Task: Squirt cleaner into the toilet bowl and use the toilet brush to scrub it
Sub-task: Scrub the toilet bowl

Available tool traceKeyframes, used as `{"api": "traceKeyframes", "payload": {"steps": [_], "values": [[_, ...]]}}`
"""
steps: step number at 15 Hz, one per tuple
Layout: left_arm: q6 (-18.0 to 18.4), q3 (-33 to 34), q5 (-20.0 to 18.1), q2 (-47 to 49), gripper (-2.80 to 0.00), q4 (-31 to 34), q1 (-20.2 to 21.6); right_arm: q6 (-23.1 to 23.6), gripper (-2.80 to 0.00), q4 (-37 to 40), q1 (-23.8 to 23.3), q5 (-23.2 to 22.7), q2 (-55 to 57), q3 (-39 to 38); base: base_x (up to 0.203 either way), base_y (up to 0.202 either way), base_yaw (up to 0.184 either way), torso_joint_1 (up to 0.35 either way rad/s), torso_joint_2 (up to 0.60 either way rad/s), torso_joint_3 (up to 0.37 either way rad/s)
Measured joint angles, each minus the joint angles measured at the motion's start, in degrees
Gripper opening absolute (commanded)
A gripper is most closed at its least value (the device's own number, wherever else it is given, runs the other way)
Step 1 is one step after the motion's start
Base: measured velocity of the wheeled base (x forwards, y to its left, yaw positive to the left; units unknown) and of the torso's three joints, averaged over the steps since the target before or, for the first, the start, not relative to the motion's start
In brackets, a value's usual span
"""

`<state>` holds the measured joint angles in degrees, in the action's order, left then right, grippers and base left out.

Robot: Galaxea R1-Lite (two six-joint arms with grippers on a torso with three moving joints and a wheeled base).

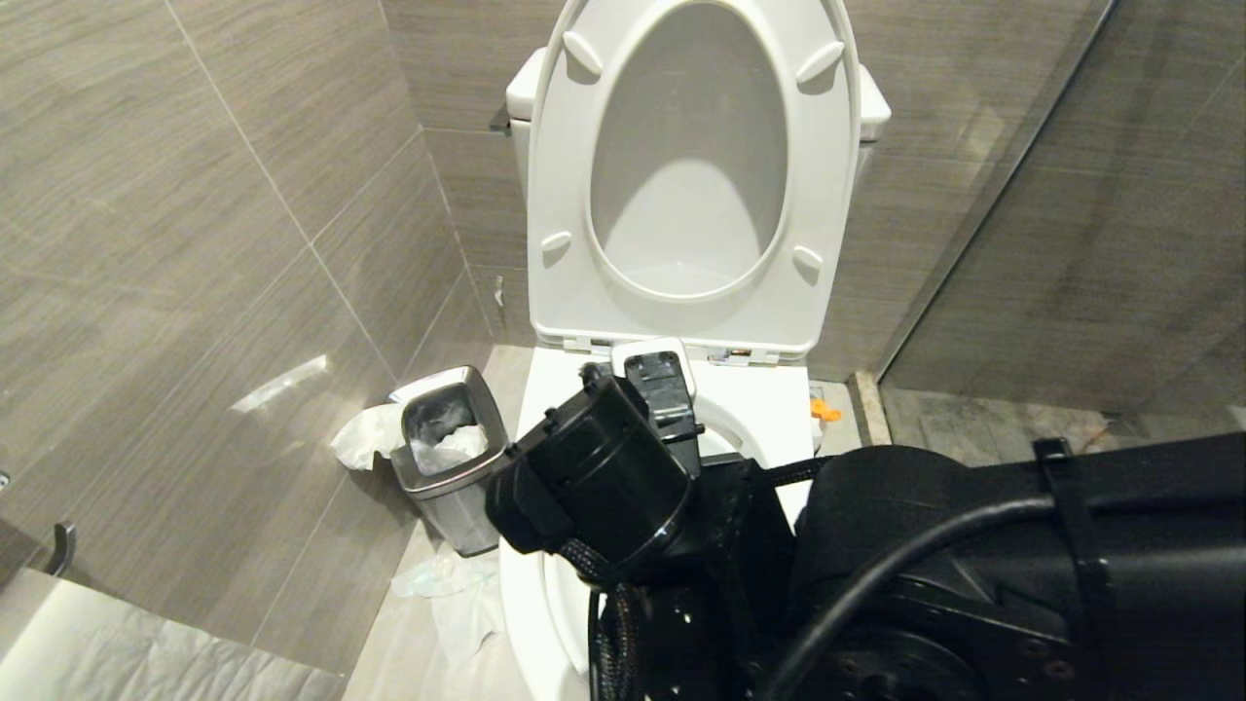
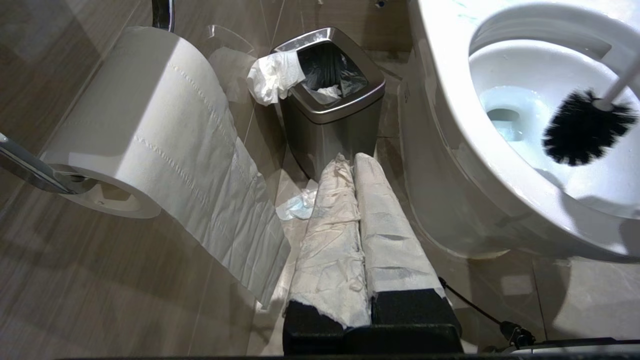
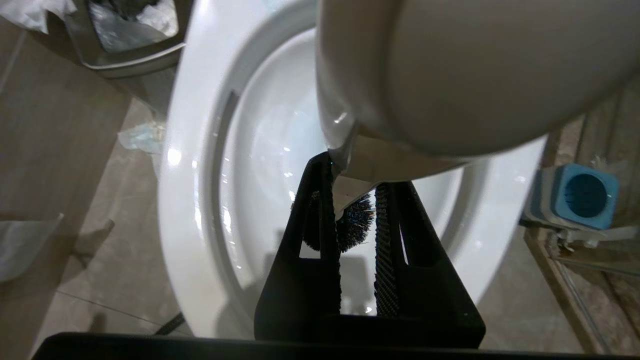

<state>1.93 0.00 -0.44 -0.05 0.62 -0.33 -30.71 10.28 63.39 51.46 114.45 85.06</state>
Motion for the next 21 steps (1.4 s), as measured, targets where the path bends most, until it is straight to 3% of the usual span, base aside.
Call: {"api": "traceKeyframes", "payload": {"steps": [4,9,14,21], "values": [[0.02,0.0,0.0,0.0,-2.8,0.0,0.0,-2.24,-2.8,-0.09,-2.48,0.05,-4.43,-6.98,0.0,0.0,0.0,0.0,0.0,0.0],[0.02,0.0,0.0,0.0,-2.8,-0.01,0.0,-2.23,-2.8,-0.3,-8.93,-0.13,-5.71,-8.14,0.0,0.0,0.0,0.0,0.0,0.0],[0.0,0.0,0.02,0.0,-2.8,0.0,0.0,-1.83,-2.8,-0.33,-12.49,-0.28,-3.38,-3.23,0.0,0.0,0.0,0.0,0.0,0.0],[0.0,0.0,0.0,0.0,-2.8,0.0,-0.01,-1.22,-2.8,-0.17,-12.92,0.17,4.6,7.82,0.0,0.0,0.0,0.0,0.0,0.0]]}}
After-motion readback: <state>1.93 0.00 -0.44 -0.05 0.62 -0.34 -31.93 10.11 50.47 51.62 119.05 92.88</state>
